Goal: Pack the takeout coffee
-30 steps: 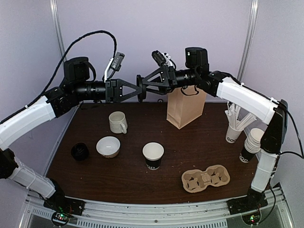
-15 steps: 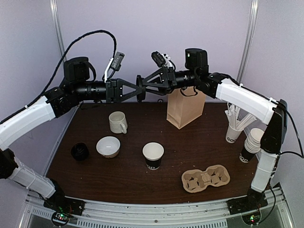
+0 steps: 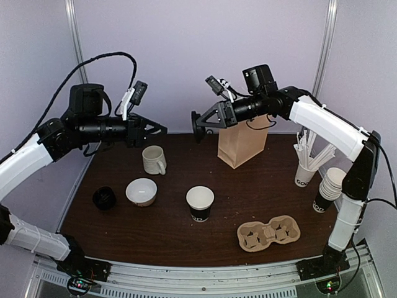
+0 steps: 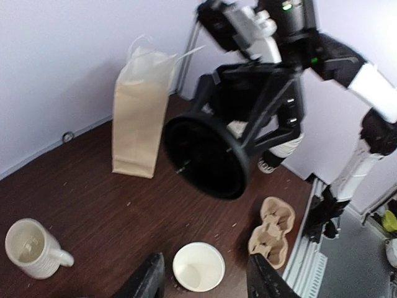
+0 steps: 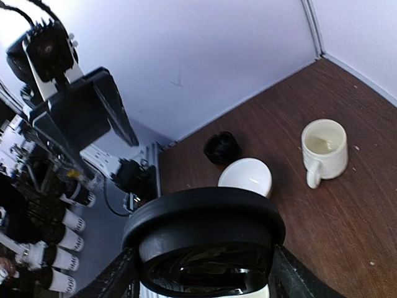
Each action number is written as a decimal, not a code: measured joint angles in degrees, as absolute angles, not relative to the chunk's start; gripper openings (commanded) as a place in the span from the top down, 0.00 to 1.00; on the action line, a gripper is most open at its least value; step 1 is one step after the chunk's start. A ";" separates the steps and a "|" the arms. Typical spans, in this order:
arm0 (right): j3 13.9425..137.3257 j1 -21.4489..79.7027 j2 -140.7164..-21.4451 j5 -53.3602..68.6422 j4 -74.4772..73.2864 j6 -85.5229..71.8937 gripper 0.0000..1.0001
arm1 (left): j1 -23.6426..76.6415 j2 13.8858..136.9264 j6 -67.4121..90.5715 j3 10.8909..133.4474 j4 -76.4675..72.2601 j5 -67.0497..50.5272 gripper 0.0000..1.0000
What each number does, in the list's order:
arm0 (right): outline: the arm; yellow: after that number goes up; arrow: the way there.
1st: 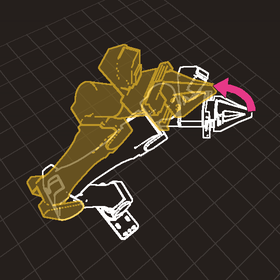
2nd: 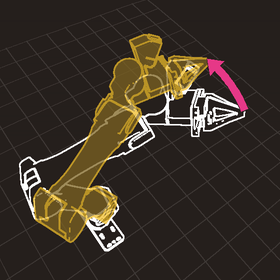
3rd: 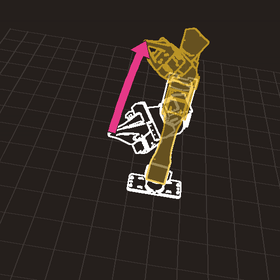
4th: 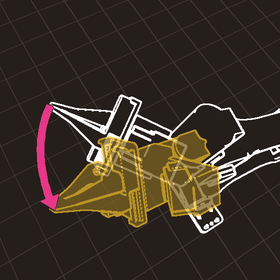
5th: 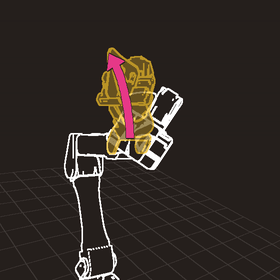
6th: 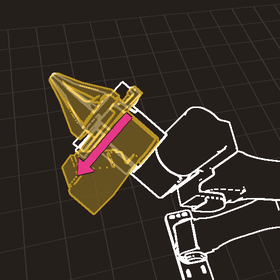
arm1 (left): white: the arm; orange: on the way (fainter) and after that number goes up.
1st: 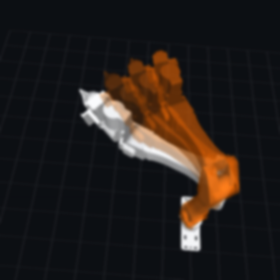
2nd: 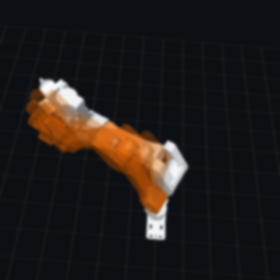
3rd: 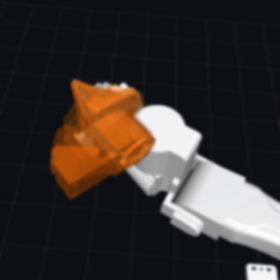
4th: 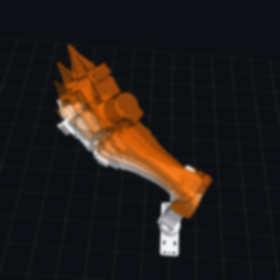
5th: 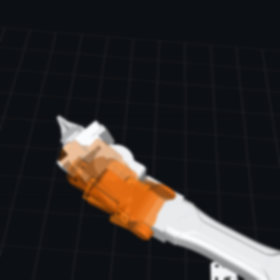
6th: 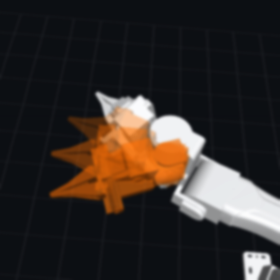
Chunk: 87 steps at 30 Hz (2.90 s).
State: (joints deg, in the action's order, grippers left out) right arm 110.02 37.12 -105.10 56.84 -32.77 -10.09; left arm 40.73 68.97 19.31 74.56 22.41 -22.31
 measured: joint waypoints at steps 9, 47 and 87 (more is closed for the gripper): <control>109.01 36.99 -101.67 41.21 -51.99 12.38 0.31 | 40.73 79.00 16.69 62.24 30.13 -12.16 0.54; 107.68 45.74 -105.08 22.90 -72.31 29.95 0.33 | 49.47 106.78 18.79 64.75 14.83 -19.27 0.56; 126.56 56.23 -125.40 8.97 -82.83 32.88 0.28 | 48.42 72.51 31.90 41.98 14.90 11.84 0.52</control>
State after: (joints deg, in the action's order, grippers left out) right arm 126.56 56.23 -125.40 8.97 -82.83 32.88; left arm 48.42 72.51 31.90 41.98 14.90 11.84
